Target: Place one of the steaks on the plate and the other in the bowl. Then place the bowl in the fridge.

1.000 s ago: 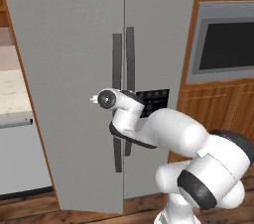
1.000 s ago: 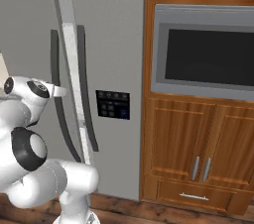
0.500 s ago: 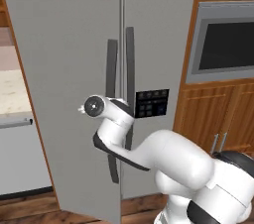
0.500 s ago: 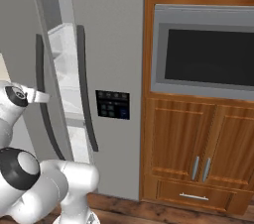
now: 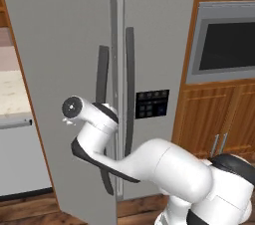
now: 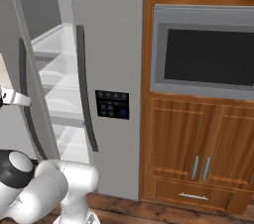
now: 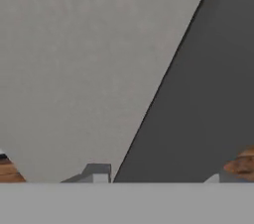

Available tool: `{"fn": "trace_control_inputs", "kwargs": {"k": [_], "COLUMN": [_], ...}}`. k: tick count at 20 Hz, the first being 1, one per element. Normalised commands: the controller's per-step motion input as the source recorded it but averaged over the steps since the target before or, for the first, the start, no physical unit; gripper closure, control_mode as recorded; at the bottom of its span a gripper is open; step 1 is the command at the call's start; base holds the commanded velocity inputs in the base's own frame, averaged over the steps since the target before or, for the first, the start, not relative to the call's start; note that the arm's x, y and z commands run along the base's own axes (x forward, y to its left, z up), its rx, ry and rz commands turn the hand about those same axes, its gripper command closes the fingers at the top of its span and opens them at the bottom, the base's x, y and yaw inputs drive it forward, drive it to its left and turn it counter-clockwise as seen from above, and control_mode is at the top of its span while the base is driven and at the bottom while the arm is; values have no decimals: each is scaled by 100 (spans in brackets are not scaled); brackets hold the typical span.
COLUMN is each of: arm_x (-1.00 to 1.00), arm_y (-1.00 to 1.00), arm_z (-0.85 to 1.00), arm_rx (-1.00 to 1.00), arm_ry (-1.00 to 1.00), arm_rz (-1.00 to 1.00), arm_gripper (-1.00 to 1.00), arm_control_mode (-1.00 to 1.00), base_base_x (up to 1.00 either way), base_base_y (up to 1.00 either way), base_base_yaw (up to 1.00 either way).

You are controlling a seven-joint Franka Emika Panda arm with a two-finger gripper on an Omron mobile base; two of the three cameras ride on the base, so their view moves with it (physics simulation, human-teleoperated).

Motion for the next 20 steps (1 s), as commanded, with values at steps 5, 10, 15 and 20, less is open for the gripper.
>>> {"fn": "trace_control_inputs", "kwargs": {"k": [5, 10, 15, 20], "arm_x": [-45, -54, -74, -76], "arm_y": [71, 63, 24, -48], "arm_z": [-28, -26, -8, 11], "arm_rx": [-11, -10, -5, 1], "arm_ry": [6, 1, -1, -16], "arm_rz": [8, 10, 8, 0], "arm_gripper": [100, 100, 100, -100], "arm_control_mode": [-100, -100, -100, -100], "base_base_x": [0, 0, 0, 0], "base_base_y": [0, 0, 0, 0], "base_base_yaw": [0, 0, 0, 0]}}
